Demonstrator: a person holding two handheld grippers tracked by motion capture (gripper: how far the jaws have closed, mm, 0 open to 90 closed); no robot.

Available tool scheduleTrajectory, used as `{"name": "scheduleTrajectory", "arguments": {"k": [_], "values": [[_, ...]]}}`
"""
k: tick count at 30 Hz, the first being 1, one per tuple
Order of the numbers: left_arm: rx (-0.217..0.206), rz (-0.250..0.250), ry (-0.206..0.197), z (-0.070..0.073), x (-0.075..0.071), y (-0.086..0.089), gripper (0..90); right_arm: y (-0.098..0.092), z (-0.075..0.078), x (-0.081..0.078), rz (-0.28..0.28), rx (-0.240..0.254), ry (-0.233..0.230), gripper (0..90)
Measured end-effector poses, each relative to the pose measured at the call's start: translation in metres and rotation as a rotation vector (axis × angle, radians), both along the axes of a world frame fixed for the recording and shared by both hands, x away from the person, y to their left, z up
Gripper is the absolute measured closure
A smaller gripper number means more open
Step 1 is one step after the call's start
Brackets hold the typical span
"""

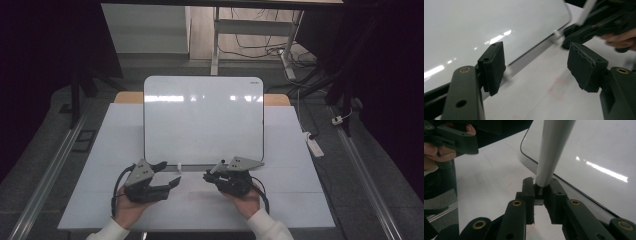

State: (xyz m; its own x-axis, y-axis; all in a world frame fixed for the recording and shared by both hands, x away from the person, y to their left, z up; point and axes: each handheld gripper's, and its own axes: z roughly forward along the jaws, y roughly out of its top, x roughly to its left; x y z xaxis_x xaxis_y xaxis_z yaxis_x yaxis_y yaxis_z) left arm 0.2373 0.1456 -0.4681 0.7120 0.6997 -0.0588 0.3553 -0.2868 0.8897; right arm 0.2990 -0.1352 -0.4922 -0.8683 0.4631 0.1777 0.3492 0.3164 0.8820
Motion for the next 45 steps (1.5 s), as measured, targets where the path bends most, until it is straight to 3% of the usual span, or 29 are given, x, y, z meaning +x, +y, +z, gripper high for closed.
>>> {"name": "scheduleTrajectory", "arguments": {"k": [6,13,24,28,33,36,45], "values": [[0.003,-0.089,-0.016,0.007,0.008,-0.033,38.4,0.005,-0.002,-0.002,0.021,0.004,0.016,77.4],[0.003,-0.156,-0.039,0.01,0.014,-0.055,49.3,0.009,-0.004,-0.004,0.016,0.02,0.051,77.4],[0.02,-0.168,-0.054,0.01,0.02,-0.067,77.3,0.017,-0.007,-0.008,0.029,0.037,0.077,77.3],[0.056,-0.141,-0.08,0.011,0.019,-0.067,81.5,0.017,-0.008,-0.008,0.031,0.048,0.101,77.0],[0.041,-0.112,-0.077,0.014,0.019,-0.059,82.2,0.019,-0.006,-0.01,0.032,0.065,0.098,72.3],[0.02,-0.07,-0.06,0.018,0.023,-0.046,82.2,0.017,0.0,-0.012,0.022,0.072,0.072,64.9],[-0.003,0.079,-0.008,0.02,0.034,-0.001,82.2,-0.008,0.01,-0.012,-0.04,0.066,0.004,58.1]]}}
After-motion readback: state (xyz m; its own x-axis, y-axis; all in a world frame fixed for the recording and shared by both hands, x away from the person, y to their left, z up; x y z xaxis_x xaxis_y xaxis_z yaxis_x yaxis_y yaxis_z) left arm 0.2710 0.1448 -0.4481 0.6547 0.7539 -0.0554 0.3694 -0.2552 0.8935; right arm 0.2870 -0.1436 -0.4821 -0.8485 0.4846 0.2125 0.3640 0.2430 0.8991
